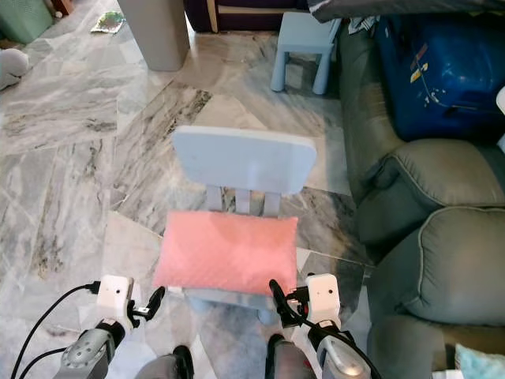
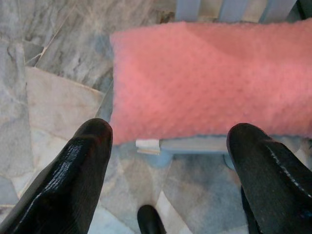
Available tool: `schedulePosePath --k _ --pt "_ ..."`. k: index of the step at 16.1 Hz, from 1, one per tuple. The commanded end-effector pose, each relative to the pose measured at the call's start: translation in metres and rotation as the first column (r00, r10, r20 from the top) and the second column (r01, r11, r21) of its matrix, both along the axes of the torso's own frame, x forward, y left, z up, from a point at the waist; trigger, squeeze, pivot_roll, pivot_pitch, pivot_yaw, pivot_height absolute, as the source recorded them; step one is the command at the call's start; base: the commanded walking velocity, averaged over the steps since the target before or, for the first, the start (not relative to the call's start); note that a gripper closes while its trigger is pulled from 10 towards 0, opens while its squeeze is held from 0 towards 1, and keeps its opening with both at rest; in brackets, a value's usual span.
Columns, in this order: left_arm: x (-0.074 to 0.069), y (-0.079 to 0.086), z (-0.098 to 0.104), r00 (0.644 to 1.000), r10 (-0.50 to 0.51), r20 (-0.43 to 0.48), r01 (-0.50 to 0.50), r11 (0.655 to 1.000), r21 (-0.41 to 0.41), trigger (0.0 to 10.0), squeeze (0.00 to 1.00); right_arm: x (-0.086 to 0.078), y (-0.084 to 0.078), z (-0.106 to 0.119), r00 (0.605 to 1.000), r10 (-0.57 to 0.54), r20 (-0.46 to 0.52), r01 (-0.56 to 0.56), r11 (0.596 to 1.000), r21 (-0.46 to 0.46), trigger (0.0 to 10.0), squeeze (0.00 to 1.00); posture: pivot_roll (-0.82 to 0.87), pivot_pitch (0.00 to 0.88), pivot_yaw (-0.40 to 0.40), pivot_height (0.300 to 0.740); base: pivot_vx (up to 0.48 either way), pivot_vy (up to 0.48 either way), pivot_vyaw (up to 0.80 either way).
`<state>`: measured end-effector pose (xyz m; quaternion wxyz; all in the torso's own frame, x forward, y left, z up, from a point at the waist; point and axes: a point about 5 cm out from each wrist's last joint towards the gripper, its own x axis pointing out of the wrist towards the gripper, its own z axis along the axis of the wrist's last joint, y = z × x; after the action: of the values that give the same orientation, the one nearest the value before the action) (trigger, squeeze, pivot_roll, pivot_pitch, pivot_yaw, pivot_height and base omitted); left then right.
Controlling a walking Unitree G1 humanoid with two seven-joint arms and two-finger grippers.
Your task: Move the pillow to the sofa
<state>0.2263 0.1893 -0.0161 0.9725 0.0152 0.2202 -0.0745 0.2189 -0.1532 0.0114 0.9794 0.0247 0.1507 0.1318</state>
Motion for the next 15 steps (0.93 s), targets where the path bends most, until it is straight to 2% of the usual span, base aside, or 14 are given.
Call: schedulePosePath --k 1,8,11,12,15 --pt "-0.01 0.004 -0.007 0.999 0.005 -0.042 -0.005 1.0 0.005 10.0 0.0 -0.007 0.001 -0.004 0.999 0.016 -0.031 -0.016 1.0 -0.002 10.0 0.0 -0.1 0.293 0.026 0.654 0.0 0.0 0.0" --pt "-0.011 0.006 -0.006 0.999 0.014 -0.046 -0.013 1.0 0.022 10.0 0.0 -0.006 0.001 -0.003 0.999 0.021 -0.03 -0.021 1.0 -0.006 10.0 0.0 -0.09 0.294 0.022 0.576 0.0 0.0 0.0" --pt "-0.012 0.016 -0.008 0.995 0.066 -0.077 -0.062 0.996 0.058 10.0 0.0 0.002 0.007 0.003 0.999 0.054 0.002 -0.054 0.998 -0.022 10.0 0.0 -0.09 0.295 0.024 0.546 0.0 0.0 0.0" --pt "-0.011 0.026 -0.005 0.994 0.101 -0.051 -0.094 0.989 0.117 10.0 0.0 0.008 0.01 0.007 0.998 0.063 0.022 -0.062 0.998 -0.022 10.0 0.0 -0.09 0.295 0.025 0.536 0.0 0.0 0.0" --pt "-0.001 0.044 0.01 0.981 0.191 0.047 -0.196 0.966 0.17 10.0 0.0 0.016 0.008 0.013 0.997 0.067 0.045 -0.066 0.997 -0.031 10.0 0.0 -0.08 0.294 0.023 0.501 0.0 0.0 0.0"
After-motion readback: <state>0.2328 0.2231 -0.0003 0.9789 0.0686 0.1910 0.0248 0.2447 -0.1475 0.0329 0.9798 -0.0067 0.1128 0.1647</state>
